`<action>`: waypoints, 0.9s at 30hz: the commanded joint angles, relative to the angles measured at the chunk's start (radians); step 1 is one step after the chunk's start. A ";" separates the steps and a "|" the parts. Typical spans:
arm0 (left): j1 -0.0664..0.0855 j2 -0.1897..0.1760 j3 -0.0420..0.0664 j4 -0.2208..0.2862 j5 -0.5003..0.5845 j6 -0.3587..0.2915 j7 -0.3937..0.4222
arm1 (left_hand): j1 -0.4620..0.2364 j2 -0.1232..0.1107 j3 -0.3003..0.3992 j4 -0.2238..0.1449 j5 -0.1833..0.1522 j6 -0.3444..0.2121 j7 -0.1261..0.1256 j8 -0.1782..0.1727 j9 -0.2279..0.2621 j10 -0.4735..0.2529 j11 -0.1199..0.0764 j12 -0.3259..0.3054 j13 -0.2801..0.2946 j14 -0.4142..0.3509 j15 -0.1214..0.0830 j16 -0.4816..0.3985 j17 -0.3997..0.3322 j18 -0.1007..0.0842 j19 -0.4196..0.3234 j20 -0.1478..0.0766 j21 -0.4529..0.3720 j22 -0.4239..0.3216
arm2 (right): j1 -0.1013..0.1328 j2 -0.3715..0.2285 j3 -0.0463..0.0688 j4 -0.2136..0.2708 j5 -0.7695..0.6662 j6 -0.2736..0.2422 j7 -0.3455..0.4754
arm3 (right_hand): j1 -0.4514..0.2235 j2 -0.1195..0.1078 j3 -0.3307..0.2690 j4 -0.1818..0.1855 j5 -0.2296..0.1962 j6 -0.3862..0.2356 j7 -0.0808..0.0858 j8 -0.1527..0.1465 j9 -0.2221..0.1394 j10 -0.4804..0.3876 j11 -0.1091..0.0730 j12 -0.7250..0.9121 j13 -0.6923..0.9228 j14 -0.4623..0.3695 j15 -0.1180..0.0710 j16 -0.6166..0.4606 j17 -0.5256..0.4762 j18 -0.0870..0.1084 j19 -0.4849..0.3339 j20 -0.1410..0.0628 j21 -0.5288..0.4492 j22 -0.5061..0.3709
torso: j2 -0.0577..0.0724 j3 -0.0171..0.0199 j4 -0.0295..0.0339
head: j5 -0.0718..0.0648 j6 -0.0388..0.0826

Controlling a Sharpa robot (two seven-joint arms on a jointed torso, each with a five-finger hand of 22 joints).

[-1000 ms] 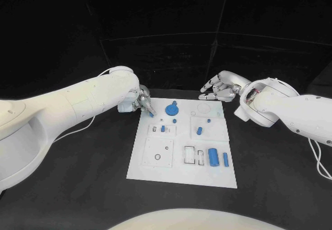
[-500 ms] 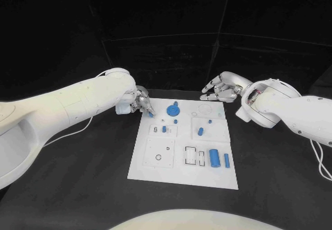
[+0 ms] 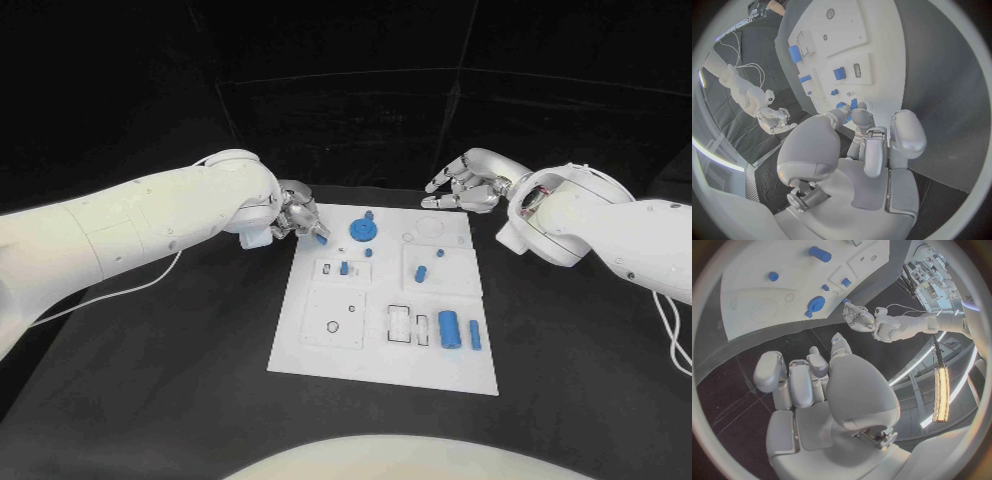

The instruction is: Assemble the parts on the task board

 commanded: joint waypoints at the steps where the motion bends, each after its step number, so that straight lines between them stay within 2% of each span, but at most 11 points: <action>1: -0.008 -0.017 -0.002 0.044 -0.002 -0.093 -0.004 | -0.009 -0.002 0.142 -0.136 0.006 -0.001 -0.004 0.006 0.001 0.003 -0.002 -0.006 -0.002 0.099 -0.001 0.001 0.243 0.004 0.002 0.002 0.002 -0.001 | 0.002 -0.001 0.001 0.002 0.000 0.005 0.005 | 0.002 0.008 -0.005 0.001 0.006 -0.008 0.000 0.004 -0.001 -0.003 0.000 -0.002 0.001 0.028 -0.007 -0.004 0.001 0.019 -0.008 0.001 -0.005 -0.001 | 0.000 -0.0002 0.0014 | 0.002 0.001; 5: -0.023 -0.034 -0.004 0.078 -0.013 -0.106 -0.001 | -0.011 -0.005 0.146 -0.137 0.006 -0.001 -0.004 0.009 0.002 0.001 -0.003 -0.010 -0.007 0.099 -0.002 0.001 0.243 0.004 0.002 0.002 0.002 -0.002 | 0.002 -0.001 0.001 0.002 0.000 0.006 0.005 | 0.002 0.008 -0.005 0.001 0.006 -0.008 0.000 0.004 -0.001 -0.003 0.000 -0.002 0.001 0.028 -0.007 -0.004 0.001 0.019 -0.008 0.001 -0.005 -0.001 | 0.000 0.0002 -0.0022 | 0.007 0.002; 10: -0.041 -0.047 -0.004 0.104 -0.023 -0.112 -0.001 | -0.011 -0.006 0.147 -0.137 0.006 -0.001 -0.004 0.010 0.002 0.001 -0.003 -0.010 -0.007 0.099 -0.002 0.001 0.243 0.004 0.002 0.002 0.002 -0.001 | 0.002 -0.001 0.001 0.001 0.000 0.007 0.005 | 0.004 0.008 -0.005 0.001 0.007 -0.008 0.000 0.004 -0.001 -0.004 0.000 -0.002 0.000 0.028 -0.007 -0.005 0.000 0.019 -0.008 0.000 -0.005 -0.001 | 0.001 -0.0014 -0.0029 | 0.005 -0.001; 13: -0.049 -0.052 -0.005 0.116 -0.042 -0.111 -0.005 | -0.012 -0.006 0.149 -0.137 0.006 -0.001 -0.004 0.011 0.002 0.002 -0.003 -0.010 -0.007 0.099 -0.002 0.001 0.242 0.004 0.002 0.001 0.003 -0.001 | 0.002 0.000 0.001 0.001 0.000 0.007 0.006 | 0.004 0.008 -0.005 0.001 0.007 -0.008 0.000 0.004 -0.001 -0.004 0.000 -0.002 0.000 0.028 -0.007 -0.005 0.000 0.019 -0.008 0.000 -0.005 -0.001 | 0.001 -0.0003 -0.0035 | 0.006 -0.002; 27: -0.060 -0.057 -0.005 0.127 -0.073 -0.047 -0.048 | -0.013 -0.010 0.153 -0.140 0.006 -0.002 -0.005 0.014 0.003 0.004 -0.004 -0.008 -0.004 0.099 -0.003 0.001 0.242 0.003 0.003 0.001 0.006 0.004 | 0.002 0.002 0.000 -0.001 0.000 0.010 0.008 | 0.006 0.008 -0.005 0.000 0.007 -0.008 0.000 0.004 -0.001 -0.004 0.000 -0.003 -0.001 0.028 -0.007 -0.005 0.000 0.019 -0.008 0.000 -0.005 -0.001 | 0.002 -0.0005 -0.0031 | 0.006 -0.004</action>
